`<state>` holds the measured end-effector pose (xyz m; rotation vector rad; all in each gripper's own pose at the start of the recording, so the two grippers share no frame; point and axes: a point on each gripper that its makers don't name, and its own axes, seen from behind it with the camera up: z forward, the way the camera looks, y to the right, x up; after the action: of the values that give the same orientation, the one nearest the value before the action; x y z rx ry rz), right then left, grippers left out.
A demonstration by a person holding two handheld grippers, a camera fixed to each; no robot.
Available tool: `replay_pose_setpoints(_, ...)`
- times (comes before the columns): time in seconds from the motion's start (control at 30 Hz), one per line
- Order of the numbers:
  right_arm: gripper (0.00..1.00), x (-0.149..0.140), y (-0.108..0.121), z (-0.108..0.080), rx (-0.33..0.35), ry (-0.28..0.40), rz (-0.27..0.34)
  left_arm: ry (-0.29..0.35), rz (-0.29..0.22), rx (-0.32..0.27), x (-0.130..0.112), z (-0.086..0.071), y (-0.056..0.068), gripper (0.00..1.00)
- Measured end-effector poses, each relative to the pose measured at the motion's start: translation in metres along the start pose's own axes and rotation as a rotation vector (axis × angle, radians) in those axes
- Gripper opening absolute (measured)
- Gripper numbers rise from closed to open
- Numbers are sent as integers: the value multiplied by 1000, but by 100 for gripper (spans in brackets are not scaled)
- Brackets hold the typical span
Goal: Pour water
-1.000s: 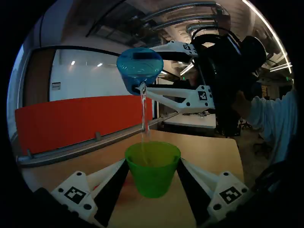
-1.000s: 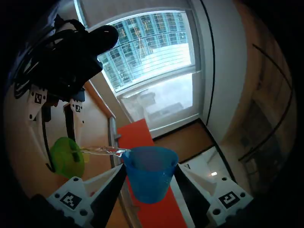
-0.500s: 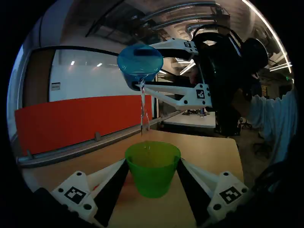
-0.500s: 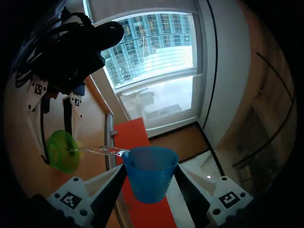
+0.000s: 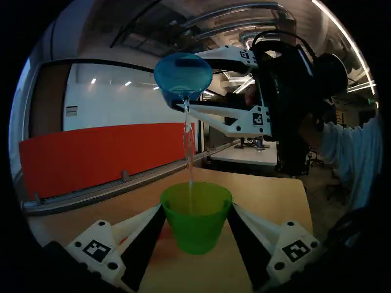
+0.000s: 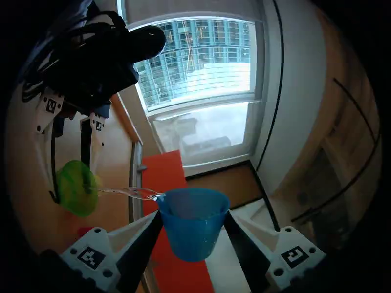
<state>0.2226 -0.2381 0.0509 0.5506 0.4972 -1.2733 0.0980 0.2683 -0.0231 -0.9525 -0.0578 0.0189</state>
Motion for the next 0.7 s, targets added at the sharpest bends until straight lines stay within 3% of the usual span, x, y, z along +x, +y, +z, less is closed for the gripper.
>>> replay_pose_setpoints(0.7,89,3,6,0,-8,1,-103,-2,-9,-4,-1,4,0,86)
